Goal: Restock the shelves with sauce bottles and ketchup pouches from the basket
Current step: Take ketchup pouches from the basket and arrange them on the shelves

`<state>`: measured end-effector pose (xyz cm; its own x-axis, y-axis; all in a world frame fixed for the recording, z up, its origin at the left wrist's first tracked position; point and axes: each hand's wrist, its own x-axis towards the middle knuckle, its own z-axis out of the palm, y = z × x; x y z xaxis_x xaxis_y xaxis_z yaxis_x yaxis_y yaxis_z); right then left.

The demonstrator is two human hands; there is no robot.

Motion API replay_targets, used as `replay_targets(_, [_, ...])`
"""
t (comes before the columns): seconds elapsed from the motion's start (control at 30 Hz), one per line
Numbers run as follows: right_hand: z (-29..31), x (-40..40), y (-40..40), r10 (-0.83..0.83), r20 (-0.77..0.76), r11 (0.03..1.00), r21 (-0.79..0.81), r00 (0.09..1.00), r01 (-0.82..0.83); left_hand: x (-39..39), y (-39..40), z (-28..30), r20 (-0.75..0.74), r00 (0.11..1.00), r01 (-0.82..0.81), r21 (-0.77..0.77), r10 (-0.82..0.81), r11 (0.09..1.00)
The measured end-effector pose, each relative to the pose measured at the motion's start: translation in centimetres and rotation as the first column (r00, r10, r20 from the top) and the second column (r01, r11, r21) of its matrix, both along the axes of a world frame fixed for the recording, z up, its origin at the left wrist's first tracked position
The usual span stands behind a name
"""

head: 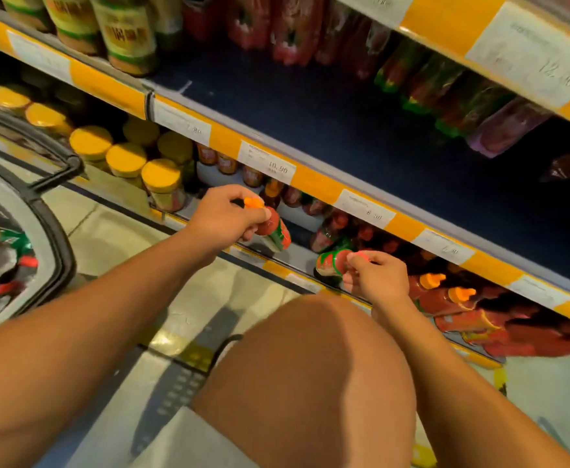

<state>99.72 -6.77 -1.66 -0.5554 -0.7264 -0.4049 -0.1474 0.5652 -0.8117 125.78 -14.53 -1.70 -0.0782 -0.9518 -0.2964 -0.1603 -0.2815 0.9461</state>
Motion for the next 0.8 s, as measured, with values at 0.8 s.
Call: replay_targets(0.8, [-6.9,-1.8,-4.1,0.171,-0.183,0.985,0.054,0.968,-0.163,-10.9,-6.8,-8.9,0.494,0.802,0.324,0.112,-0.335,0.940])
